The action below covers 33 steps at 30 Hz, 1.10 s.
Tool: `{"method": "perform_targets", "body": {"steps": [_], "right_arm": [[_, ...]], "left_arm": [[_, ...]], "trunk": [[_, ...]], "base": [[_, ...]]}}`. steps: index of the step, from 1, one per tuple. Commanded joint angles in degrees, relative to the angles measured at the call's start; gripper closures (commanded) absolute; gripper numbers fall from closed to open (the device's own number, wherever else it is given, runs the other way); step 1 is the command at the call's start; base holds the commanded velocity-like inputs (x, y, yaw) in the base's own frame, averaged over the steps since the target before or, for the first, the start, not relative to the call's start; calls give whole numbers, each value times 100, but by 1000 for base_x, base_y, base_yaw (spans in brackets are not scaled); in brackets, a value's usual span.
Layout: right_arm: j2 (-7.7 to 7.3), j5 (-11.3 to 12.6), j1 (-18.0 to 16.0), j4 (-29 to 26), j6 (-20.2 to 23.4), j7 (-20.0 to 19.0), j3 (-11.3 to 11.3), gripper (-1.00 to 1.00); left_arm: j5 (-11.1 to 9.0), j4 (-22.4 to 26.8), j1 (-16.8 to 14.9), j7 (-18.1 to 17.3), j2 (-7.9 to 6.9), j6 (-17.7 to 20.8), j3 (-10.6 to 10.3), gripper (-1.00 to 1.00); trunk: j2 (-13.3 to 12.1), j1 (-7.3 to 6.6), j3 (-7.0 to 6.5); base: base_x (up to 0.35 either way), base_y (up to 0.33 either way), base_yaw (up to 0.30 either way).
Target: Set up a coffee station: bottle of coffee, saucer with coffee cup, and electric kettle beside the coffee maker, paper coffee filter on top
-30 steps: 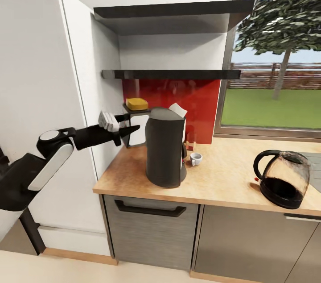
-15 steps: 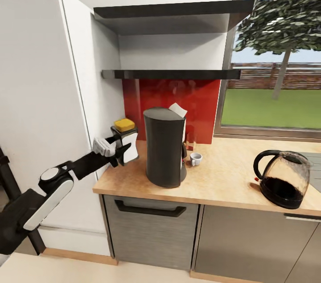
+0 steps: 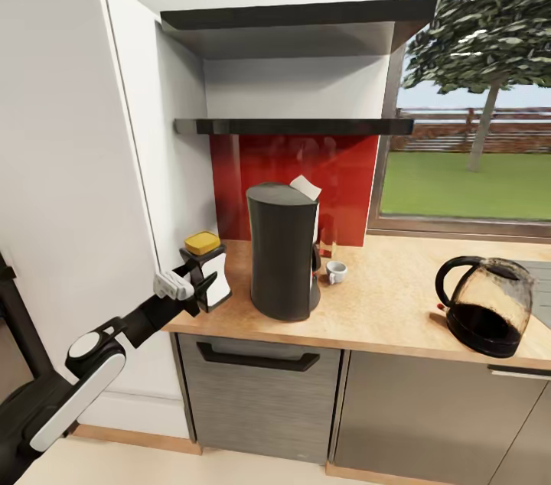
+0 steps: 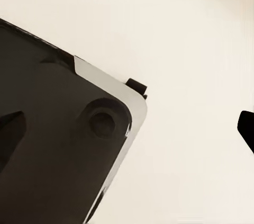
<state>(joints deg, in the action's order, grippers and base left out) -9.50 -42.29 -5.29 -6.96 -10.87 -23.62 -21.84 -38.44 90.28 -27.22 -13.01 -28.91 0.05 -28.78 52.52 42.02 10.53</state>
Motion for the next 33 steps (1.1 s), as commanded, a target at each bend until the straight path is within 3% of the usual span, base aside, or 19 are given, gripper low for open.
{"method": "perform_targets", "body": {"steps": [1,33], "right_arm": [[-15,-49,-3,-10,-20,-26,-47,-100],[-70,-43,1,-43,-21,-29,-29,-100]], "left_arm": [[-57,1,-7,-9,-4,-1,-11,100],[-58,-2,-3,-10,3,-5,-13,100]], "trunk": [[48,23,27],[1331,726,601]], "base": [[0,0,0],[0,0,0]]}}
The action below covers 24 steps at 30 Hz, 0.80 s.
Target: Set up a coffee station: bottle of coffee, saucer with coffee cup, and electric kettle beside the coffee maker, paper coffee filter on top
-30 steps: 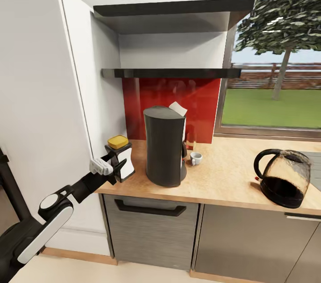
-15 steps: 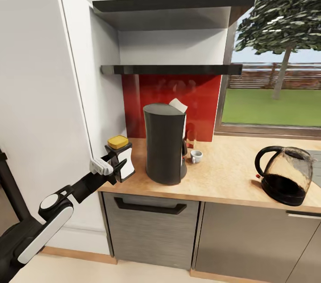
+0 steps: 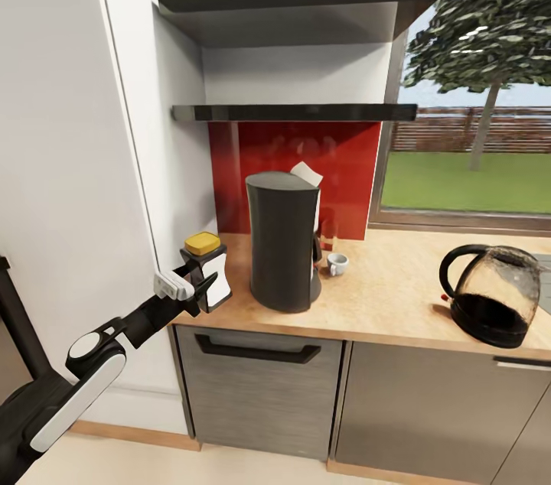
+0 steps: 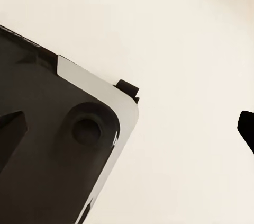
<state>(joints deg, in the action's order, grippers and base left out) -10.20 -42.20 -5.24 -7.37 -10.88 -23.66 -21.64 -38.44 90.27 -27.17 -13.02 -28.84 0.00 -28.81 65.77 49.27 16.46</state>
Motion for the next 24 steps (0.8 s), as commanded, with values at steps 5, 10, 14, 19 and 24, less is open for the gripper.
{"method": "perform_targets", "body": {"steps": [5,10,14,19,24], "right_arm": [[0,-51,-3,-2,-19,-25,-49,-100],[0,-51,-3,-2,-19,-25,-45,-100],[8,-56,-3,-2,-19,-25,-45,-100],[9,-60,-3,-1,-19,-25,-42,-100],[9,-60,-3,-1,-19,-25,-42,-100]], "left_arm": [[-58,0,-7,-11,-6,0,-10,100],[-58,0,-7,-15,-6,0,-5,100],[-58,-2,-7,-15,-8,0,-2,100],[-55,-21,-7,-9,-8,0,-1,100],[-51,-31,-7,-2,-3,0,-6,100]], "trunk": [[207,111,98],[207,111,98],[207,111,98],[207,111,98],[207,111,98]], "base": [[0,0,0],[0,0,0],[0,0,0],[2,0,0],[136,0,0]]}}
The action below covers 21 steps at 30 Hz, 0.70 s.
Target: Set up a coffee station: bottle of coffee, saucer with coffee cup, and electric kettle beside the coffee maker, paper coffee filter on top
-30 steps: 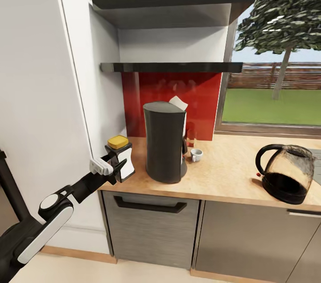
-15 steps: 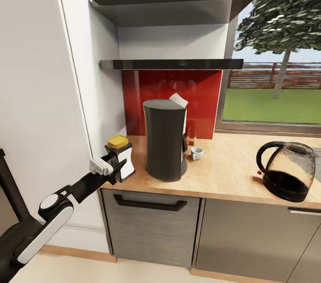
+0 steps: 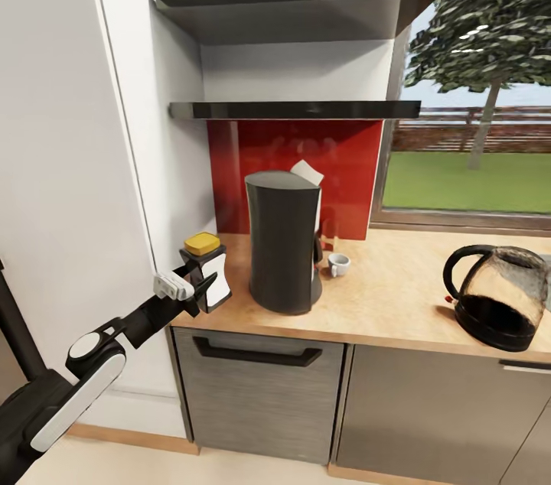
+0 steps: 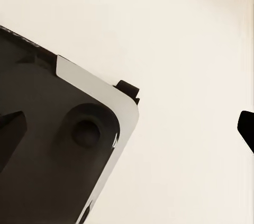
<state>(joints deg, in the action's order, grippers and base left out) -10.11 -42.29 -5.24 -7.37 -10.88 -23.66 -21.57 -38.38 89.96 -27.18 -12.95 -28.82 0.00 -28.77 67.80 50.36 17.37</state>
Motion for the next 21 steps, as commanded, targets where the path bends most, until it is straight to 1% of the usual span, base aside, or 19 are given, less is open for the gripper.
{"method": "perform_targets", "body": {"steps": [1,7,19,21], "right_arm": [[0,-51,-3,-1,-19,-25,-49,-100],[0,-55,-4,-1,-19,-25,-43,-100],[7,-60,-3,-1,-24,-25,-41,-100],[8,-60,-3,-1,-23,-25,-41,-100]], "left_arm": [[-56,-2,-7,-8,-4,0,-12,100],[-55,-29,-7,-3,-1,0,-14,100],[-56,-40,-7,-1,-1,0,-15,100],[-55,-40,-7,2,-1,0,-15,100]], "trunk": [[4,2,7],[4,2,7],[4,2,7],[84,46,43]], "base": [[208,0,0],[85,0,0],[7,0,0],[0,0,0]]}}
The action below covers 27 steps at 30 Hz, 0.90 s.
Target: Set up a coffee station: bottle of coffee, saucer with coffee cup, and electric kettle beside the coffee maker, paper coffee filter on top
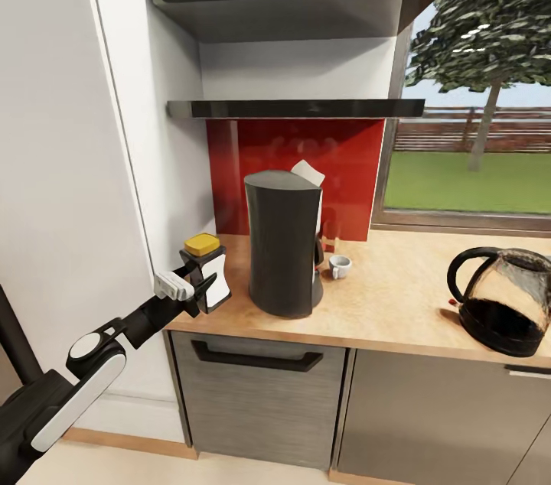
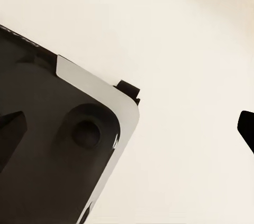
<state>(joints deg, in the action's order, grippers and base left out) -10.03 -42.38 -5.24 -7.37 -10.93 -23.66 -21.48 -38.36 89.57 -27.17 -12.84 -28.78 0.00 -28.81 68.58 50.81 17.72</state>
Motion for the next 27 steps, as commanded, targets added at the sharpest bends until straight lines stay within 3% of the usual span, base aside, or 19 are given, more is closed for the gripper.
{"method": "perform_targets", "body": {"steps": [1,20,27], "right_arm": [[0,-51,-3,-2,-21,-25,-49,-100],[1,-51,-3,7,-10,-25,-50,-100],[1,-51,-3,7,-14,-25,-55,-100]], "left_arm": [[-58,0,-7,-10,-5,0,-10,100],[-58,-8,-7,-8,-5,0,-10,100],[-58,-16,-7,-1,8,0,-16,100]], "trunk": [[46,23,26],[127,67,61],[127,67,61]], "base": [[0,0,0],[1,0,0],[117,0,0]]}}
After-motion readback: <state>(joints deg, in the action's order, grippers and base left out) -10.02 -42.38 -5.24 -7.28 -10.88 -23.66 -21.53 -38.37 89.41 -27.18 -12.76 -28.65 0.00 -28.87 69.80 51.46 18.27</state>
